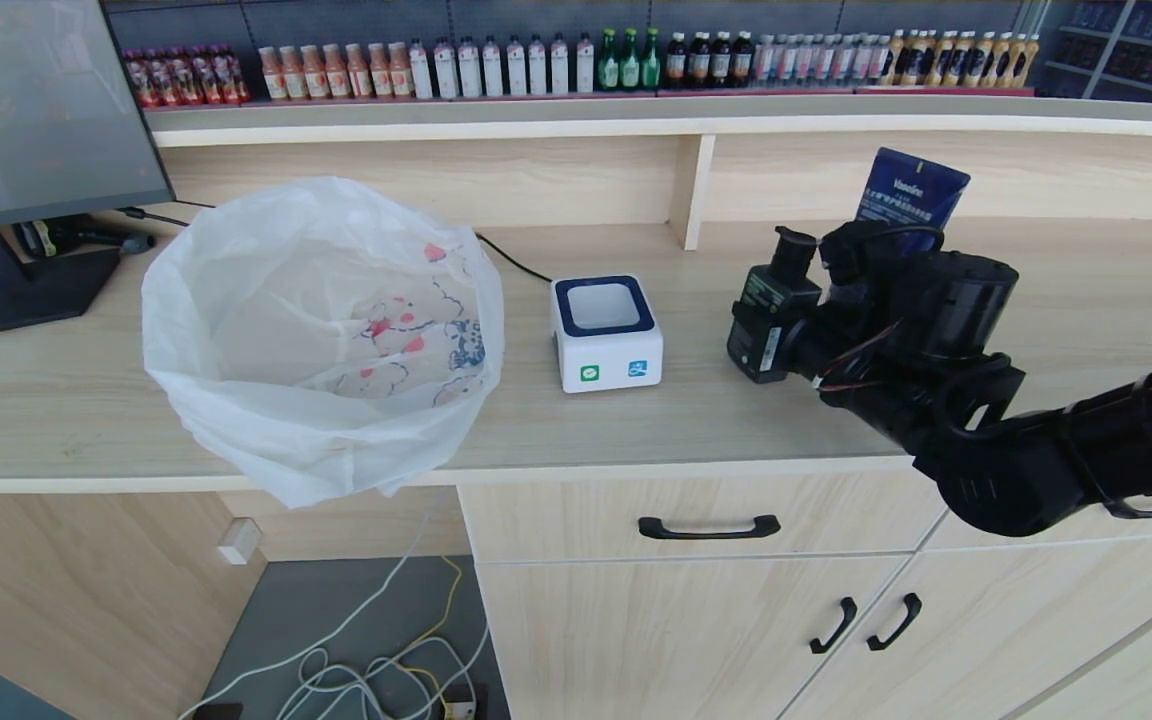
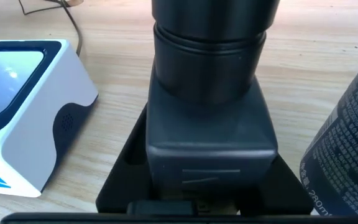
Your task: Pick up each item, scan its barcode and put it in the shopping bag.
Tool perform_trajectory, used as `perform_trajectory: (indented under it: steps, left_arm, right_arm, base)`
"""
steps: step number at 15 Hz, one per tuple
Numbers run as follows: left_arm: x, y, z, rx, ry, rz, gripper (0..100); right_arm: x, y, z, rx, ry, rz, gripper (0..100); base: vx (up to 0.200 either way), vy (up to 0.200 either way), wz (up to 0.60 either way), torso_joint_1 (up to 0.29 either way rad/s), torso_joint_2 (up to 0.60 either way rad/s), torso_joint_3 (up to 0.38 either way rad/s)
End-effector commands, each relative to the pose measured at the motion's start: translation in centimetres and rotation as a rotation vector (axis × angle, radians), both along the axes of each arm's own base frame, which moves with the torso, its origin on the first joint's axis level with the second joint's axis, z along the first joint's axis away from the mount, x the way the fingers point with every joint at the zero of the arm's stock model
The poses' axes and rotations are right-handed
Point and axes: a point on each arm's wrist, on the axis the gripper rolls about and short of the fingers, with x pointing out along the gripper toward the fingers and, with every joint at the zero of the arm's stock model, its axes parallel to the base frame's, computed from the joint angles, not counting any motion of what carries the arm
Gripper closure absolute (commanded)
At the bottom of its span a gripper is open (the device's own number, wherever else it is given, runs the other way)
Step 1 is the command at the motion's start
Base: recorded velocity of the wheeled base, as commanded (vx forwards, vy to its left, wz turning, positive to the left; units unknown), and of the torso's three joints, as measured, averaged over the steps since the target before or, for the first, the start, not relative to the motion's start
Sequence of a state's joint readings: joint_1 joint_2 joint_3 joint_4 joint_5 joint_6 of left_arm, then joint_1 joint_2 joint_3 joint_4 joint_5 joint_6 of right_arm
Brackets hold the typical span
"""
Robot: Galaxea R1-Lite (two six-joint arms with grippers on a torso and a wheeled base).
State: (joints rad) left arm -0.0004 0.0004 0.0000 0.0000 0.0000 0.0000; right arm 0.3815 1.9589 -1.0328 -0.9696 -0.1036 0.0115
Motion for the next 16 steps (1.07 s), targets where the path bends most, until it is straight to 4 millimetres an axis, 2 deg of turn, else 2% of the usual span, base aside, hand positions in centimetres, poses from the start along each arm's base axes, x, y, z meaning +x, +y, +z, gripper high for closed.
perform_trajectory:
  steps: [1,9,16]
  left_arm:
    - [0.00,0.00,0.00,0.000,0.000,0.000,0]
    - [0.00,0.00,0.00,0.000,0.000,0.000,0]
    - [0.00,0.00,0.00,0.000,0.000,0.000,0]
  right_arm:
    - [-0.09,-0.01,0.02,0.002,0.001,0.001,100]
    - [-0.49,0.20,-0.51,-0.005,0.012,0.009,100]
    - [-0.80,0.01,0.29,0.005,-0.009,0.009,100]
  base:
    - [0.000,0.000,0.00,0.000,0.00,0.000]
    - [0.000,0.000,0.00,0.000,0.00,0.000]
    - [0.000,0.000,0.00,0.000,0.00,0.000]
